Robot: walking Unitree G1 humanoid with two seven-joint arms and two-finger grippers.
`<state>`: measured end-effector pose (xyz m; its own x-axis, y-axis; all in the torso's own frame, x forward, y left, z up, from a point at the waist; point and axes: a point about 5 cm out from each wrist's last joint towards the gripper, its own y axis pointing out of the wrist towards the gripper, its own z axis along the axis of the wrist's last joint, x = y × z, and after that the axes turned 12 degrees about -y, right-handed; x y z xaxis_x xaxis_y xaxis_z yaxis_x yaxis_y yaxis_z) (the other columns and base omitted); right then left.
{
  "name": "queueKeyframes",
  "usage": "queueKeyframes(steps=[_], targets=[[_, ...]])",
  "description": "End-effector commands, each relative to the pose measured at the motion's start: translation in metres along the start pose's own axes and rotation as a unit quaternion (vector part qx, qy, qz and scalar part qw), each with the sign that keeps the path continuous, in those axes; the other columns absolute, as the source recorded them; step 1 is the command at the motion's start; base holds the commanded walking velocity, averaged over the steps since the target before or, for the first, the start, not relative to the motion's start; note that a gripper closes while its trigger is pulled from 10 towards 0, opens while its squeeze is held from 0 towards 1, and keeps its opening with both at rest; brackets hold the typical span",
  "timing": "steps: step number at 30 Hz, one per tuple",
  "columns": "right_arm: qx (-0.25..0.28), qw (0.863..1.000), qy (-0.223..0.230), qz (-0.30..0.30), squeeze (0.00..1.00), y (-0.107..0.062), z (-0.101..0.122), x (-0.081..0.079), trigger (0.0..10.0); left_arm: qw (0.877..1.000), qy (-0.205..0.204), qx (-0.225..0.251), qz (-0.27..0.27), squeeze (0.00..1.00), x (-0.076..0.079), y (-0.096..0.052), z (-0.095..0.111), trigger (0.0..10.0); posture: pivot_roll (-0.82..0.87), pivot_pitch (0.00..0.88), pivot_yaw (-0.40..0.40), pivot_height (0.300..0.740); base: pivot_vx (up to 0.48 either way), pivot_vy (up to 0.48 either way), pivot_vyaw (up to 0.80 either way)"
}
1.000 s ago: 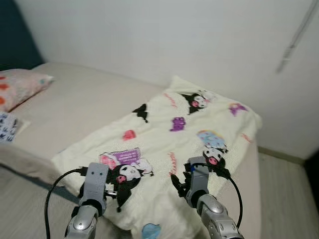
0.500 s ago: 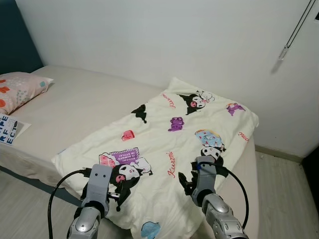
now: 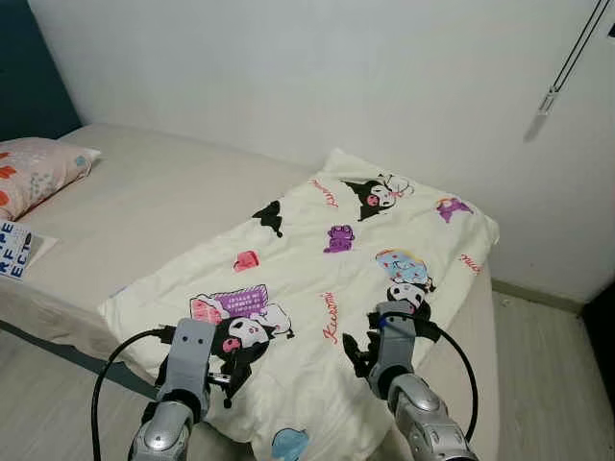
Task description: Clean up the room
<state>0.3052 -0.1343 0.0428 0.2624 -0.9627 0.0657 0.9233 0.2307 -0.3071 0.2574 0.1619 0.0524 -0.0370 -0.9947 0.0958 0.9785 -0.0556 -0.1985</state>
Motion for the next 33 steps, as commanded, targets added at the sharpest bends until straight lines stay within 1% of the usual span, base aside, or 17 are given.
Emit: queueKeyframes(steps=[1, 23, 33], targets=[[-0.015, 1.000, 0.012, -0.002, 0.00, -0.0034, -0.0077, 0.0019, 10.0, 1.000, -0.004, -0.002, -0.005, 0.00, 0.0008, -0.0011, -0.0021, 10.0, -0.07, 0.129, -0.042, 0.740, 0.000, 0.000, -0.80], [-0.012, 1.000, 0.021, 0.014, 0.00, -0.0029, -0.0053, -0.0013, 10.0, 1.000, 0.002, 0.005, -0.007, 0.00, 0.0009, 0.0011, 0.0011, 10.0, -0.07, 0.118, -0.048, 0.740, 0.000, 0.000, -0.80], [-0.013, 0.999, 0.015, 0.025, 0.00, -0.0019, -0.0048, -0.0044, 10.0, 1.000, -0.009, 0.008, 0.022, 0.00, -0.0050, -0.0026, -0.0010, 10.0, -0.07, 0.123, -0.050, 0.740, 0.000, 0.000, 0.00]])
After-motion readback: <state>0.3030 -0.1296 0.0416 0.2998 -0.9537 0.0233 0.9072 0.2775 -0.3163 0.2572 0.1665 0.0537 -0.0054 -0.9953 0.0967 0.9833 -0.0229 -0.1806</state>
